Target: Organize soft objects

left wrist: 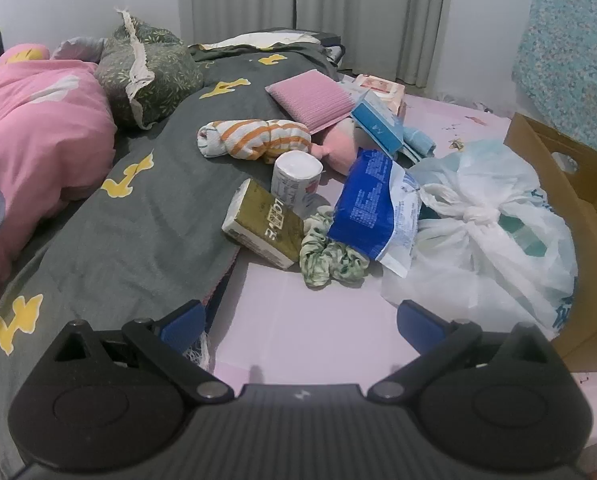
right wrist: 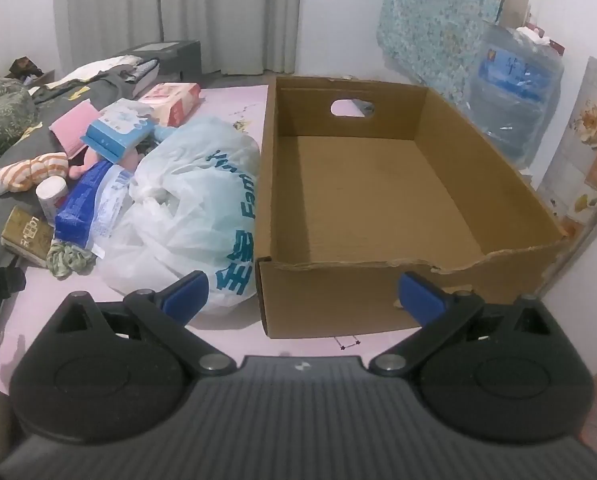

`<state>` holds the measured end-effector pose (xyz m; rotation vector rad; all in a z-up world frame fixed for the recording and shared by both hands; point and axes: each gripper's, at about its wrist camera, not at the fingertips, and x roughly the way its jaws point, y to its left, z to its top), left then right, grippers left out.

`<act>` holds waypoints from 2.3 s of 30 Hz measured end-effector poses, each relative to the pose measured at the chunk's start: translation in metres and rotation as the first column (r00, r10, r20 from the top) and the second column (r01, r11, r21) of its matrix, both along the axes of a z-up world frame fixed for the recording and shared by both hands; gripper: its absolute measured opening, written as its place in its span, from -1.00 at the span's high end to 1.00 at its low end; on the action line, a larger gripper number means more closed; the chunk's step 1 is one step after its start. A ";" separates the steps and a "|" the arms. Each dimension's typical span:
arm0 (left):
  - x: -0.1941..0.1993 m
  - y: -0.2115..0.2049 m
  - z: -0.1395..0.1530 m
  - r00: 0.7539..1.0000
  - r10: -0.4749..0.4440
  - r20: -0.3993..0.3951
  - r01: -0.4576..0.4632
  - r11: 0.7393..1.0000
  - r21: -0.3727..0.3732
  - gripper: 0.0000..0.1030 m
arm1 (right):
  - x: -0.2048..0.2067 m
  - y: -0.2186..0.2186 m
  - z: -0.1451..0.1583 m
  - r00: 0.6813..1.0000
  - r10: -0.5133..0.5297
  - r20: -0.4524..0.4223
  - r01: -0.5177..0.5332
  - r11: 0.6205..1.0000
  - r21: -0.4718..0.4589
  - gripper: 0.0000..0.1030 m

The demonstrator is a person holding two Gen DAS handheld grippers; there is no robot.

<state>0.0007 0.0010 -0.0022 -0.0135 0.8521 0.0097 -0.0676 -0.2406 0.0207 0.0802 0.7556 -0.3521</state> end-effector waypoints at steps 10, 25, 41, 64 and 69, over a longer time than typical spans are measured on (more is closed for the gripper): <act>0.000 -0.003 0.002 1.000 0.004 -0.001 -0.004 1.000 0.008 -0.99 | -0.001 -0.002 0.000 1.000 -0.008 -0.003 0.008 1.000 0.004 -0.98; 0.002 0.002 0.004 1.000 0.013 -0.005 -0.013 1.000 0.004 -0.99 | 0.000 -0.002 0.003 1.000 -0.002 -0.003 0.002 1.000 0.001 -0.98; 0.002 0.005 0.003 1.000 0.017 -0.006 -0.017 1.000 0.007 -0.99 | 0.001 0.002 0.003 1.000 0.008 -0.004 -0.008 1.000 0.004 -0.98; 0.003 0.002 -0.002 1.000 0.012 -0.016 -0.012 1.000 0.029 -0.99 | 0.002 0.004 0.002 1.000 0.022 -0.002 -0.022 1.000 0.009 -0.98; 0.003 0.003 -0.004 1.000 0.011 -0.019 -0.011 0.999 0.032 -0.99 | 0.003 0.005 0.001 1.000 0.024 -0.002 -0.024 1.000 0.010 -0.98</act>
